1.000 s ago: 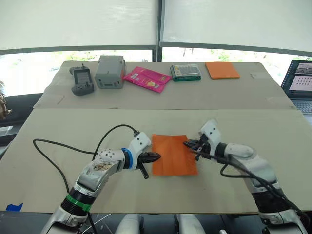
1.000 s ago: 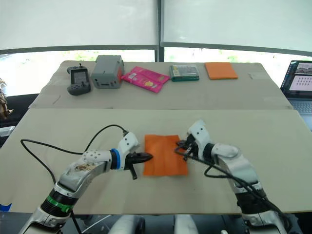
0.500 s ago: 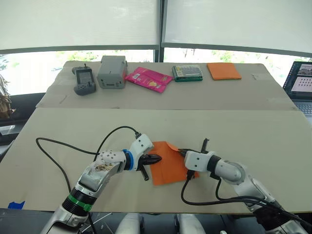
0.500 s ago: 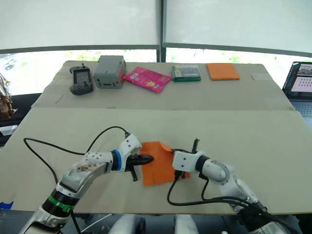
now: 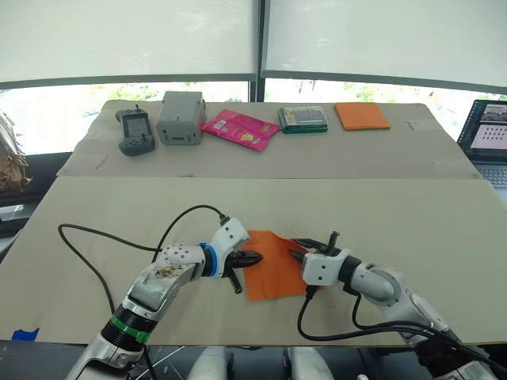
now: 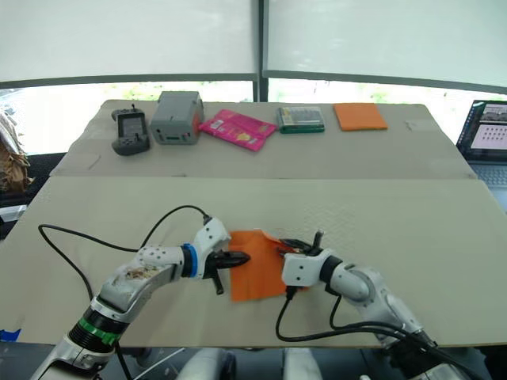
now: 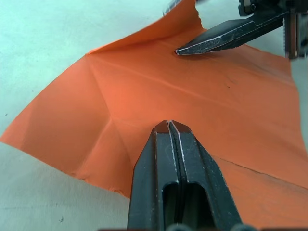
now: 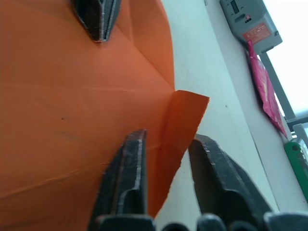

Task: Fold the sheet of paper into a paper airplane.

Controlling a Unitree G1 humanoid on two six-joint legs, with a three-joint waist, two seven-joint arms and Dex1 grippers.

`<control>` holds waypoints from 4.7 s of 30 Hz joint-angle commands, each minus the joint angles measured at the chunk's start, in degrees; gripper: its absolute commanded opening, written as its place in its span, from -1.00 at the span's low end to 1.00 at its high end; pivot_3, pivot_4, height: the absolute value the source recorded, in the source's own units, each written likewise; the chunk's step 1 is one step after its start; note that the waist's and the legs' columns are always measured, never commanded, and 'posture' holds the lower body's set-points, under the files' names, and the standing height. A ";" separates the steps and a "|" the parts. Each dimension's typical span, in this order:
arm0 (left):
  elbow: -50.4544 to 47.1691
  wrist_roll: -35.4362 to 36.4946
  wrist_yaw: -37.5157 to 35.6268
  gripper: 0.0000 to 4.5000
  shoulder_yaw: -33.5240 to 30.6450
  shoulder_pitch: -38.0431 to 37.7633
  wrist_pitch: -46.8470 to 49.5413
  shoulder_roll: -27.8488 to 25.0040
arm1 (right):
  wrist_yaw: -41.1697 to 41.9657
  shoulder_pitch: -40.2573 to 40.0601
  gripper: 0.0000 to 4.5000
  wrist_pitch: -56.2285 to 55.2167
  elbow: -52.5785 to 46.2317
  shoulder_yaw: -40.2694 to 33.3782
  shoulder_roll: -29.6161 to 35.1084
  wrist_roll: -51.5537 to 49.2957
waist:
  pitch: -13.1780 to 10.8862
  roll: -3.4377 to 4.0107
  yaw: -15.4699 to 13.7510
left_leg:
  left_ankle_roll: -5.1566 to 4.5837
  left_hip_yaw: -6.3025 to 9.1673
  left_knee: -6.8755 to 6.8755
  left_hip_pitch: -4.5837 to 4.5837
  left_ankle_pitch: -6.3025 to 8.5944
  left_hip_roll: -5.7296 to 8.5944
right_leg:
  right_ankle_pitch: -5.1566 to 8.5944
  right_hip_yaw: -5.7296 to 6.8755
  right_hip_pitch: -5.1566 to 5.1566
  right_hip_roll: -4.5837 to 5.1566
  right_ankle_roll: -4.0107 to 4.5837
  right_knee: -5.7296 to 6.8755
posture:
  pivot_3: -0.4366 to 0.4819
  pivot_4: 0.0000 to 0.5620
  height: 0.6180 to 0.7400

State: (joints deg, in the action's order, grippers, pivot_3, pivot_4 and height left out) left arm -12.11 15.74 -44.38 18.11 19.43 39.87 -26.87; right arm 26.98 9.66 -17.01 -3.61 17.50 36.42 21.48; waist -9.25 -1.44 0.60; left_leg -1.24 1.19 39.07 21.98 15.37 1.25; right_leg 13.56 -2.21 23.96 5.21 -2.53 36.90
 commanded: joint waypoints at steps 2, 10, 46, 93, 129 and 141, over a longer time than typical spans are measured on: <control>0.04 -0.72 0.12 -1.00 0.52 -0.91 -0.10 -0.19 | 1.10 -2.86 -0.15 1.55 -0.80 -1.11 0.42 -0.04 | 0.01 -0.01 -0.01 | 0.00 0.00 0.00 0.00 0.00 0.00 | 0.00 0.00 -0.01 0.01 0.00 0.00 | -0.05 -0.47 1.00; 0.62 -0.90 -0.13 -1.00 0.54 -0.73 -0.49 -0.40 | 1.77 -4.81 -0.69 3.15 -2.10 -2.83 -0.45 -1.92 | 0.01 -0.01 -0.01 | -0.01 -0.01 0.00 -0.03 0.00 0.01 | 0.00 -0.01 -0.04 0.01 0.00 -0.01 | -0.05 -0.47 1.00; 19.68 -5.78 3.16 -1.00 5.69 15.22 -1.00 14.49 | 2.21 -3.80 -0.99 3.23 1.25 -0.39 -2.97 1.72 | 0.09 -0.17 0.37 | -0.03 0.00 -0.15 -0.86 0.02 -0.02 | 0.02 -0.01 -0.90 -0.15 0.00 -0.23 | -0.05 -0.47 1.00; 22.03 -10.04 6.79 -1.00 4.01 10.49 -5.38 13.58 | 6.85 -10.60 -0.99 31.70 -2.31 -10.15 -9.15 -22.38 | 0.90 -0.33 -0.15 | -0.07 0.11 -0.16 -0.93 0.06 -0.09 | 0.05 0.11 -1.14 -0.05 -0.06 -0.42 | -0.05 -0.47 1.00; 25.77 -7.56 11.46 -1.00 -7.43 11.51 -4.14 13.36 | 0.23 -7.17 -0.99 48.74 -8.66 -6.19 -15.07 -28.77 | 1.30 -0.11 0.18 | -0.26 0.29 -0.29 -0.97 0.19 -0.10 | 0.11 0.29 -1.48 -0.04 -0.21 -0.93 | -0.05 -0.47 1.00; 1.52 11.61 8.77 -1.00 -25.29 3.32 15.75 6.66 | 1.78 -4.08 -0.99 47.11 -5.17 -4.35 -15.49 -28.05 | 1.27 -0.13 0.24 | -0.23 0.31 -0.30 -0.90 0.20 -0.13 | 0.10 0.28 -1.35 -0.01 -0.19 -0.90 | -0.05 -0.47 1.00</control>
State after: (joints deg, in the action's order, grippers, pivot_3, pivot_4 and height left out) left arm -5.66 23.49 -35.64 -4.69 23.57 52.16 -19.98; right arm 28.31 6.83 28.44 -12.58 11.15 20.49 -7.98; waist -7.98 -1.57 0.84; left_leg -1.47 1.50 38.77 21.08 15.57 1.12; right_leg 13.67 -1.93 22.61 5.21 -2.72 36.00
